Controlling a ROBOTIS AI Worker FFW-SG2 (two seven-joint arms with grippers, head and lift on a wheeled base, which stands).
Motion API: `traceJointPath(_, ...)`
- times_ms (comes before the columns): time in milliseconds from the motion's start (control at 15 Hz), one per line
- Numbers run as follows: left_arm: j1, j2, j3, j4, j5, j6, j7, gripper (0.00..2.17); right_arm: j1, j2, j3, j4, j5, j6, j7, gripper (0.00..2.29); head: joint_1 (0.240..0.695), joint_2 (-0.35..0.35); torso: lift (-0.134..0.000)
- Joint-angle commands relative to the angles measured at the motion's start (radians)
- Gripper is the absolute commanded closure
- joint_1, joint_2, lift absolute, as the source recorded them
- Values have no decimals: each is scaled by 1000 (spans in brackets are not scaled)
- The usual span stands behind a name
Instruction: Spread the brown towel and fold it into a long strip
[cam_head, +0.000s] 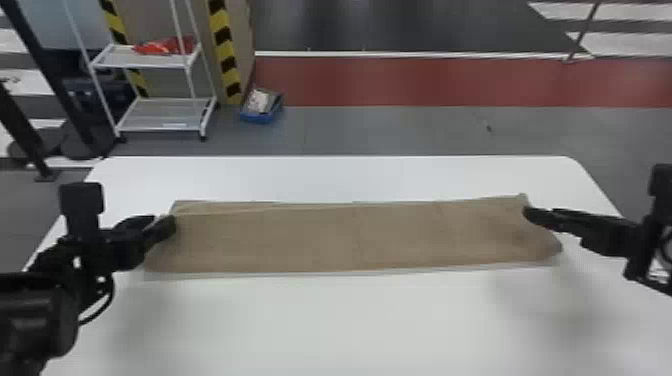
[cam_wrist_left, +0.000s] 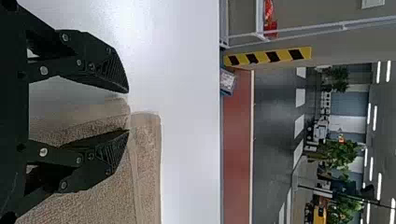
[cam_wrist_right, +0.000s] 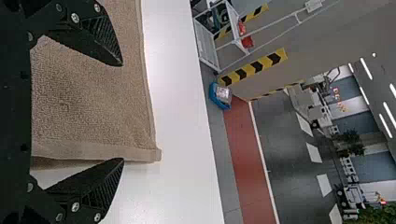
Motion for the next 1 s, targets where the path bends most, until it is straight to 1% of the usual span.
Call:
traceJointPath(0,0,0,-3,0,0,8,-2,711,0,0,-5,0,-1,0,0,188,695,-6,-123)
traceJointPath(67,0,0,-4,-2,0,8,-4,1031,0,0,-7,0,-1,0,0,188,695,-7,-123)
traceJointPath(200,8,-2,-1,-12,3,1,4,1139,0,0,-7,2,-5,0,0,188,695,-10,-123)
traceJointPath(267,19,-5,2,-25,9,-26,15,1247,2,0,-8,0,-7,0,0,188,695,-10,-123)
traceJointPath(400,31,-9,8,-43,9,-35,27,1244,5,0,-8,0,-7,0,0,188,695,-9,-123)
traceJointPath(600,52,-9,7,-71,11,-38,71,1224,5,0,-8,0,-7,0,0,188,695,-7,-123)
traceJointPath(667,63,-11,8,-83,11,-38,73,1204,5,0,-8,0,-9,0,0,188,695,-3,-123)
traceJointPath(733,66,-11,7,-86,11,-48,81,1133,5,0,-8,0,-9,0,0,188,695,-3,-123)
traceJointPath(933,72,-12,7,-88,11,-72,88,1123,6,0,-8,0,-9,0,0,188,695,-3,-123)
